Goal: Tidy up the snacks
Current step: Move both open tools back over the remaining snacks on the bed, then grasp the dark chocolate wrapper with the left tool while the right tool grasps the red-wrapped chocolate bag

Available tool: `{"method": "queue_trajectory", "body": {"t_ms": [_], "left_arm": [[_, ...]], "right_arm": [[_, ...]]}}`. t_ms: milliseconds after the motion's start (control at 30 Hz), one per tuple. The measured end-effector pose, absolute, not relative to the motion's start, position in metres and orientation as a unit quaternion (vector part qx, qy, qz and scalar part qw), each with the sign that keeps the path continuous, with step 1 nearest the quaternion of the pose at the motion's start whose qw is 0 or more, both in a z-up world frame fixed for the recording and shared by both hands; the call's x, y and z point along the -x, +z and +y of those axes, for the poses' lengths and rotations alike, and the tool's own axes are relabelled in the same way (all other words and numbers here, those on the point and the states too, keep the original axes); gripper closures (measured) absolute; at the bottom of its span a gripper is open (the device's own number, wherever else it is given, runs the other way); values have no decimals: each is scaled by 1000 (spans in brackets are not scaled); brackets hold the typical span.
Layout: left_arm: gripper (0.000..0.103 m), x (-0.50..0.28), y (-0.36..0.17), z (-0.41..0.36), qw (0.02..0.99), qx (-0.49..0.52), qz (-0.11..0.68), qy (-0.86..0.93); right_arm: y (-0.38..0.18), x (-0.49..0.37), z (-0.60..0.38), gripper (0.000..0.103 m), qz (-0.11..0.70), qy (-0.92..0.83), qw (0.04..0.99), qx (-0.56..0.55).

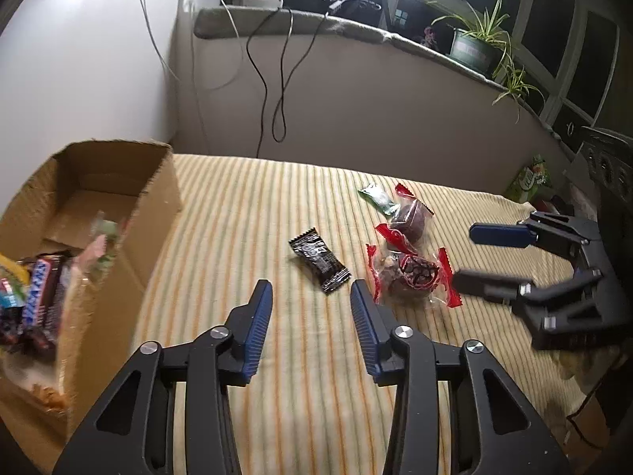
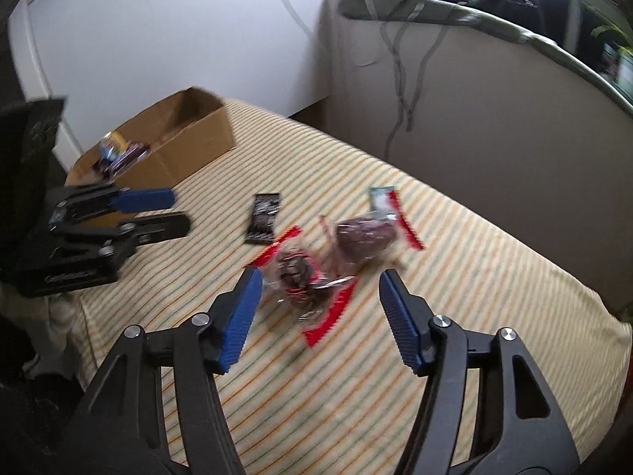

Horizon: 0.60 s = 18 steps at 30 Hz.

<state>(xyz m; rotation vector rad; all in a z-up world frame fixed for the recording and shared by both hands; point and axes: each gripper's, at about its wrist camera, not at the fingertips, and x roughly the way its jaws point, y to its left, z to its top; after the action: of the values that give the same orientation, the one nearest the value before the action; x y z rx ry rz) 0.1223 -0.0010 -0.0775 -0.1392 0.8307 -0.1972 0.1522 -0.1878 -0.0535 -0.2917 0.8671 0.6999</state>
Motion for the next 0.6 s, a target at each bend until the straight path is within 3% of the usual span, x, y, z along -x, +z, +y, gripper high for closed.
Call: {"method": "queue_trajectory", "body": {"t_ms": [200, 367, 600], "left_arm": [[66, -141, -85, -8, 900, 73, 417, -103], [66, -154, -93, -7, 893, 85, 431, -103], [66, -168, -100, -15, 886, 81, 444, -105]], "right_arm": [[-65, -152, -166, 38, 405, 353, 824, 182], [-78, -161, -159, 48, 417, 359, 813, 190], [-86, -163, -158, 48, 421, 361, 809, 193]]}}
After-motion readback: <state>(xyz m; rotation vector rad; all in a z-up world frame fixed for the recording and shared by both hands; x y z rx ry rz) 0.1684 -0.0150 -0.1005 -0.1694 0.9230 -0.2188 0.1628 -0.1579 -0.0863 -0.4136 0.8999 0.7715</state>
